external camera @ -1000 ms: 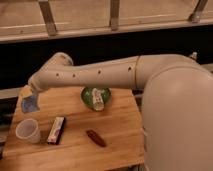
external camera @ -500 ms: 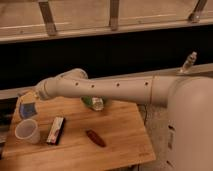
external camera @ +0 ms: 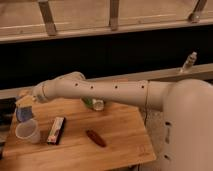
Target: Place the white sponge in the ceramic cup
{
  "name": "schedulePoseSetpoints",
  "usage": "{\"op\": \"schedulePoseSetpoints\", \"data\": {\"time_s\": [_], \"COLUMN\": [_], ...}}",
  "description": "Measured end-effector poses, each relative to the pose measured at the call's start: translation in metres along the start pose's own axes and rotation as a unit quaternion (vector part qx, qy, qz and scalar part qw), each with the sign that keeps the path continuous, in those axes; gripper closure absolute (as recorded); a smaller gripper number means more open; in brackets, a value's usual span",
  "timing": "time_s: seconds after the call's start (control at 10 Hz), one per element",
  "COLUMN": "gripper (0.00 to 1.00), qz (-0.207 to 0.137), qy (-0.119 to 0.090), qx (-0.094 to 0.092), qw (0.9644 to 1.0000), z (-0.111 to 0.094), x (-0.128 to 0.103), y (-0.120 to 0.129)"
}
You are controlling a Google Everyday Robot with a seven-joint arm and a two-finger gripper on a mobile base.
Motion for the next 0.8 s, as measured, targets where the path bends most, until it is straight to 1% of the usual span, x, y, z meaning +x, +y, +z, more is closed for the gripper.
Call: {"op": "schedulePoseSetpoints", "data": {"time_s": [0.1, 0.5, 0.8], "gripper": [1.0, 1.0, 1.0], "qz": [-0.003, -0.002, 0.008], "qy": [-0.001, -0.008, -0.019], "qx": [-0.01, -0.04, -0.055], "qw": [0.9999, 0.9992, 0.9983], "z": [0.007, 0.025, 0.037], "x": [0.002, 0.014, 0.031], "y": [0.002, 0.004, 0.004]}}
